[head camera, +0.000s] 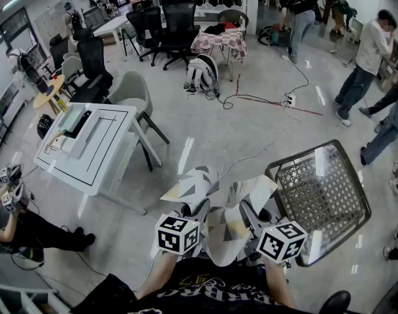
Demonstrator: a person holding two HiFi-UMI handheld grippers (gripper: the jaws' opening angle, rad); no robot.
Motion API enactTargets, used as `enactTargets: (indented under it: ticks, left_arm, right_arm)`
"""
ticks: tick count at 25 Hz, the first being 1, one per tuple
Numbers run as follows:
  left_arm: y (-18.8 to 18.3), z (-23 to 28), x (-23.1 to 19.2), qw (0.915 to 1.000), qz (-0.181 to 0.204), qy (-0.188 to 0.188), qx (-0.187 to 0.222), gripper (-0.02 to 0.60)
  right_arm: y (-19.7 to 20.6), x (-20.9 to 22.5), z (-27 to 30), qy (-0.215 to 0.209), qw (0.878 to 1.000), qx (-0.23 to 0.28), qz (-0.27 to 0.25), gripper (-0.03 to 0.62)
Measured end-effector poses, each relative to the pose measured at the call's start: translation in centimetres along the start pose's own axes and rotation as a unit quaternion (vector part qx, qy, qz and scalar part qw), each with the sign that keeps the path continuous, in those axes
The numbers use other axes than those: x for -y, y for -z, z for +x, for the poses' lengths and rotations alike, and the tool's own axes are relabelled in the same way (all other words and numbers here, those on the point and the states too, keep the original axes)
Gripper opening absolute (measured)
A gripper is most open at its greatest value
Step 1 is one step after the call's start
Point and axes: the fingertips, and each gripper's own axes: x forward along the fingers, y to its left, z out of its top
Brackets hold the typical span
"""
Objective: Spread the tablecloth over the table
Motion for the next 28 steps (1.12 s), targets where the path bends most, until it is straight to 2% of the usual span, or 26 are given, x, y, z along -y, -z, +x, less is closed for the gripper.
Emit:
enactTargets:
  ticks: [5,21,28]
  left_arm:
    - [-0.5,0.7,0.3,0.9999,0.012,0.001,-0.003,0.046]
    - [0.0,1.2,-1.1,0.9999,0.001,0.009,-0.010,0.045]
    - [0.7,1.3,-1.1,0.9993,0.000,0.029,-0.023,0.046]
  right_arm:
    - [-0.3,0.4,-0.3,0.007,1.000,0.001,-0.009,0.032]
    - [0.3,0.6,0.4,0.022,1.000,0.000,-0.007,0.035]
    - [0.7,1.3,-0.4,0.056,0.998,0.003,0.007,0.034]
